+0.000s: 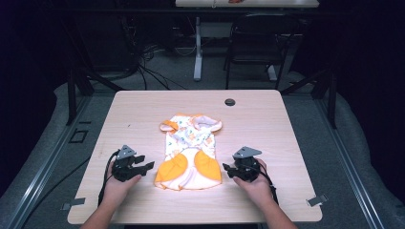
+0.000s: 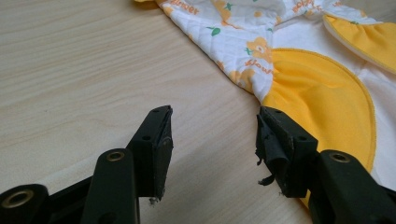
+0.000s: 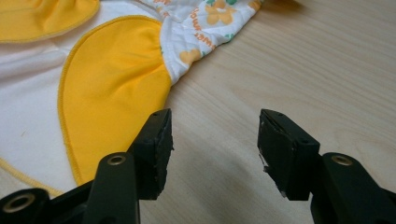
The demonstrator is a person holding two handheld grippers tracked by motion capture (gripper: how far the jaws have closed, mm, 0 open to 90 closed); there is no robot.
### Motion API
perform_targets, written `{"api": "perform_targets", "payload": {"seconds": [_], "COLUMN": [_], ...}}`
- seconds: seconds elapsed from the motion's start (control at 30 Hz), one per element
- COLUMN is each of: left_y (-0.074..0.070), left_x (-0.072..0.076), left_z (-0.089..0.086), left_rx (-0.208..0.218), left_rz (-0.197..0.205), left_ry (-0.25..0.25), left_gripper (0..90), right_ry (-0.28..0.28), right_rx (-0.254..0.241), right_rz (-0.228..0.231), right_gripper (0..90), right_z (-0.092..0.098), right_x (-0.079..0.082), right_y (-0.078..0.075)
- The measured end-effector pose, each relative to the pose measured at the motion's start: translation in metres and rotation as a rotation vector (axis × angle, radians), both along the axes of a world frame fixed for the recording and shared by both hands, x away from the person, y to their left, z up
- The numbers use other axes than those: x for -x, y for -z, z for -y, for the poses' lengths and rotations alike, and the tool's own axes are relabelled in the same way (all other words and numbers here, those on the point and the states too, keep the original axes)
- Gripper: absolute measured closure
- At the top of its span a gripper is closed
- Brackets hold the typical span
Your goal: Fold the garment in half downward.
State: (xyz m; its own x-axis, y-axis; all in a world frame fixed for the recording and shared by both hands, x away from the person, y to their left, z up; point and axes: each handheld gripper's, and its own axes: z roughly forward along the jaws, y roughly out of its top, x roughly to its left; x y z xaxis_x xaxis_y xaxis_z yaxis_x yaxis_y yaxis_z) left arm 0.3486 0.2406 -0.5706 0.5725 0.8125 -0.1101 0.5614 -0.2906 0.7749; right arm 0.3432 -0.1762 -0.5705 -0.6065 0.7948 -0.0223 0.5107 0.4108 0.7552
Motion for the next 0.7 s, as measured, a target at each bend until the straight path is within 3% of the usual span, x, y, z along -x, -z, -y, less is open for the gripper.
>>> {"api": "perform_targets", "payload": {"seconds": [0.27,0.5,0.63,0.67,0.7], "left_y": [-0.002,-0.009,-0.012,-0.012,-0.011], "left_x": [0.004,0.007,0.006,0.005,0.005], "left_z": [0.002,0.009,0.015,0.017,0.02], "left_rx": [-0.011,-0.001,0.012,0.029,0.035], "left_rz": [0.001,0.032,0.04,0.028,0.033], "left_ry": [0.014,0.007,0.048,0.069,0.076], "left_gripper": [49.2,50.2,52.7,60.7,60.7], "right_ry": [0.006,-0.01,-0.031,-0.05,-0.05], "right_rx": [-0.069,-0.069,-0.059,-0.045,-0.045], "right_rz": [-0.044,-0.05,-0.042,-0.032,-0.032], "right_gripper": [51.2,59.8,63.9,65.3,67.0], "right_z": [0.002,-0.002,-0.011,-0.017,-0.017], "right_x": [-0.003,0.0,0.002,0.001,0.001], "right_y": [0.0,-0.004,-0.007,-0.007,-0.007]}}
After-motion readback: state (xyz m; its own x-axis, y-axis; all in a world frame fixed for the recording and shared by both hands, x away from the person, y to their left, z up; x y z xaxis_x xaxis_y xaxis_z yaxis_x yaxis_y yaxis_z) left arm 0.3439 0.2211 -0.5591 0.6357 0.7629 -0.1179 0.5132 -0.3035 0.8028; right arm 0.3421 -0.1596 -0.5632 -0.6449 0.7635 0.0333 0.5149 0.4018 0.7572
